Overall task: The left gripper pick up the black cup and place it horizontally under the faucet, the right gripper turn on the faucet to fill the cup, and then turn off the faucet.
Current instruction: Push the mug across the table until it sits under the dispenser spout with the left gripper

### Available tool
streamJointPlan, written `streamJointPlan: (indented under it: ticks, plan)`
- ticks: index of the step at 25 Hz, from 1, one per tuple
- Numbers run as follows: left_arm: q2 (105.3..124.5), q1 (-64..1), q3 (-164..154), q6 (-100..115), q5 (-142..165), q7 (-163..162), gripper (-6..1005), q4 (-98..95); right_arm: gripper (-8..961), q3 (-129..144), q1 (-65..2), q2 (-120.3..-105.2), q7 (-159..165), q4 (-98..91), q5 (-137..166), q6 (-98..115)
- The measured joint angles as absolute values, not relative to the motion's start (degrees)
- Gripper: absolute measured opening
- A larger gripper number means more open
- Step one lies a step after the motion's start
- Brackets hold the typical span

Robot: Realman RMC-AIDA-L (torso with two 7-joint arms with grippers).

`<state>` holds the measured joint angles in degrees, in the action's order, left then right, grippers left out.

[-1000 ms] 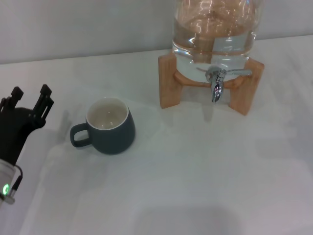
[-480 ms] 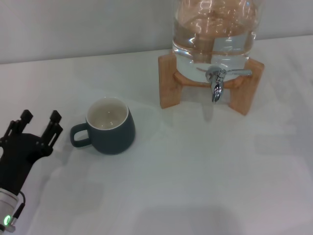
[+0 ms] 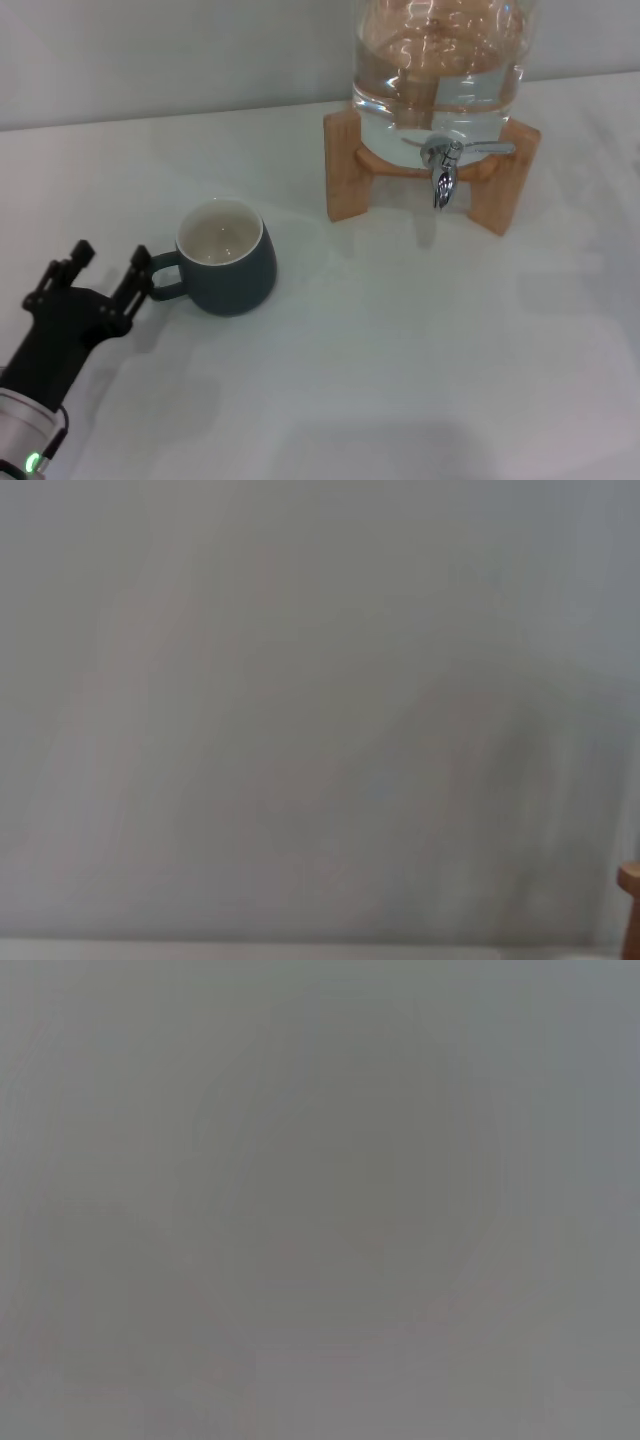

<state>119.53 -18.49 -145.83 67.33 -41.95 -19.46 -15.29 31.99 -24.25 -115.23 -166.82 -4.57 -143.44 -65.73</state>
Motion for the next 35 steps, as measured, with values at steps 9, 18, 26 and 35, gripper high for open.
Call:
streamJointPlan:
  ticks: [9, 18, 26, 35]
  plan:
    - [119.6, -19.81, -150.35, 65.81, -42.05, -16.81, 738, -15.02, 808, 31.99, -24.62, -115.23, -166.82, -5.08, -143.43, -64.53]
    - [119.71, -18.73, -150.56, 65.81, -42.47, -16.94, 737, -15.28, 808, 32.07, -24.69, -115.24, -166.91, -5.29, -143.35, -64.51]
    - [119.71, -17.79, -150.26, 65.82, -42.69, -17.05, 737, -15.38, 808, 32.46, -24.57, -115.28, -167.06, -7.27, -143.17, -64.52]
    - [119.5, -18.66, -150.34, 64.66, -44.09, -17.67, 737, -15.01, 808, 32.52, -24.27, -115.31, -166.94, -6.82, -143.08, -64.6]
